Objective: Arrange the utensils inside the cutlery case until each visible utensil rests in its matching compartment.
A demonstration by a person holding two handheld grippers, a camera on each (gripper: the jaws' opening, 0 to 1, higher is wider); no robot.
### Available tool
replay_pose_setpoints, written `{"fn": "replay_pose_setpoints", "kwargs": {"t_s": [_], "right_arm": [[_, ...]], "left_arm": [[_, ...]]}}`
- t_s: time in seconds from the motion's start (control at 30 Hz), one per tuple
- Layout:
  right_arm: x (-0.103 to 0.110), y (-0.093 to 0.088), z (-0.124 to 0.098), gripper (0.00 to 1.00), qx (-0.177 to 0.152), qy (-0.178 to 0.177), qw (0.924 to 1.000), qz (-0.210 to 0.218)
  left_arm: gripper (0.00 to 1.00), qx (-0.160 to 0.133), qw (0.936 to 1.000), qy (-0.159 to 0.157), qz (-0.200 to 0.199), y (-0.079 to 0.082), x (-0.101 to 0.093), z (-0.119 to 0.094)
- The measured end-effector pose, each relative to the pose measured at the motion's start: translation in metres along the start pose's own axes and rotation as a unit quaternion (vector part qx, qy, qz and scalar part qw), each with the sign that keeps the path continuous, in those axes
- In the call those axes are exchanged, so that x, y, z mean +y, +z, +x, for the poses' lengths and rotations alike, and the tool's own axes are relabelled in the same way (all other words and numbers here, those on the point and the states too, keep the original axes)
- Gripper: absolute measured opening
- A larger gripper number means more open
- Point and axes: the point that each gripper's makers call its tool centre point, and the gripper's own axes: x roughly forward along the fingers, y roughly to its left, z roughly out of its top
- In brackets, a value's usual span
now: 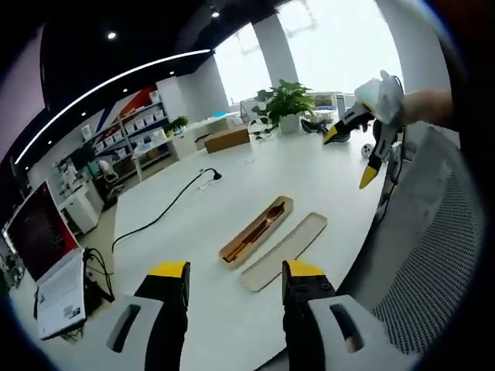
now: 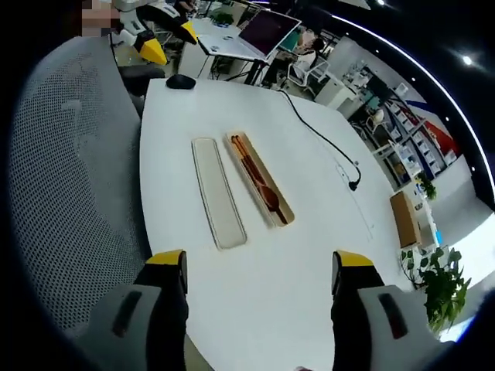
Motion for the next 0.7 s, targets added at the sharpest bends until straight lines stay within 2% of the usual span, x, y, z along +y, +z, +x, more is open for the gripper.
{"fn": "replay_pose_setpoints", "kwargs": {"t_s": [0.2, 0.4, 0.57, 0.7], "right_arm": [[0.007, -0.002, -0.005, 0.87, -0.002, -0.005, 1.0000, 0.003], [0.010, -0.002, -0.011, 0.99, -0.004, -0.009, 0.9999, -0.005], [0.012, -0.001, -0.015, 0.99, -0.011, -0.011, 0.9999, -0.003], [0.012, -0.004, -0.016, 0.99, -0.009, -0.014, 0.9999, 0.003]], "left_arm": [[0.54, 0.001, 1.0000, 0.001, 0.002, 0.000, -0.001, -0.001], [0.66, -0.004, 0.9996, 0.015, 0.025, 0.002, 0.000, -0.004], [0.66, 0.004, 0.9996, 0.001, 0.027, -0.001, -0.004, -0.002], [0.70, 0.014, 0.9994, -0.017, 0.026, -0.006, -0.010, 0.000]]}}
